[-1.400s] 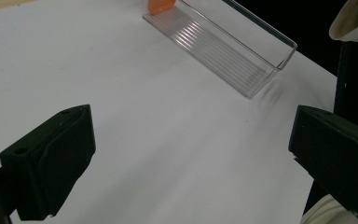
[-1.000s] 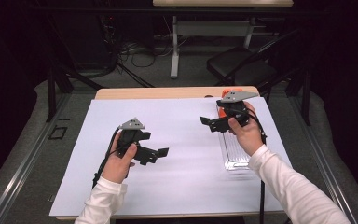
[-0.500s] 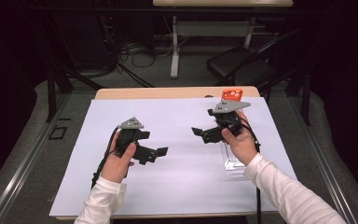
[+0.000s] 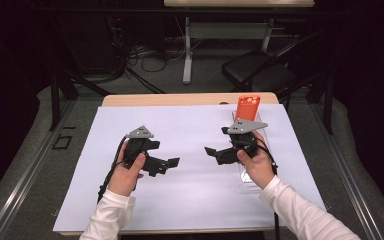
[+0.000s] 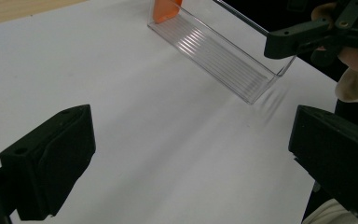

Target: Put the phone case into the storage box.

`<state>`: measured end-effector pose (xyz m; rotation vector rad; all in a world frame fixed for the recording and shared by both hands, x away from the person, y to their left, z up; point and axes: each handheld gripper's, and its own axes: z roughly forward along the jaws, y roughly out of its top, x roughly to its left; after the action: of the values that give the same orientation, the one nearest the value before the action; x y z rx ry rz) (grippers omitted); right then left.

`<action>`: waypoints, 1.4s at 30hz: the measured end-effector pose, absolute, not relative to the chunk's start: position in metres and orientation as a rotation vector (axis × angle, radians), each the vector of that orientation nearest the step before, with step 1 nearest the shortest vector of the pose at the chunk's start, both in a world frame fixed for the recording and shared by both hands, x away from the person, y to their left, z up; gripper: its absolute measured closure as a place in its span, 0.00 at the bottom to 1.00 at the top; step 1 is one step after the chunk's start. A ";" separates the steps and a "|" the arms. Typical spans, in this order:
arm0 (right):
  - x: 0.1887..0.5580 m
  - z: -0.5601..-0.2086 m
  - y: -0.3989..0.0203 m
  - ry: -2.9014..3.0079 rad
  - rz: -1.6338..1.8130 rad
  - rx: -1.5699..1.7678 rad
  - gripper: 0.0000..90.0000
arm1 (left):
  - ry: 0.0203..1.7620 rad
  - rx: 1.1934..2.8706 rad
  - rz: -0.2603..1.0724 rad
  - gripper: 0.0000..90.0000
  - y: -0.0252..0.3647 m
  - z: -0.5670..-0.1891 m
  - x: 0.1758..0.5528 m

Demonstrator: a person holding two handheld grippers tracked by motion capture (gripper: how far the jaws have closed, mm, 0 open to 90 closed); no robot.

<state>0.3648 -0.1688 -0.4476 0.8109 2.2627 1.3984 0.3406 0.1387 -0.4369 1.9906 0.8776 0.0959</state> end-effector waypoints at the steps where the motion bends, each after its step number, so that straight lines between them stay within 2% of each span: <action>1: 0.364 -0.449 -0.168 2.266 1.394 0.809 0.10 | 0.877 1.989 0.100 0.01 0.139 -0.437 0.341; 42: 0.303 -0.500 -0.154 2.279 1.492 0.758 0.10 | 0.851 1.997 0.101 0.01 0.133 -0.433 0.339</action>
<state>0.3035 -0.1537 -0.4999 0.7584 2.2793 1.4923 0.3389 0.1330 -0.4335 1.9966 0.8506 0.1007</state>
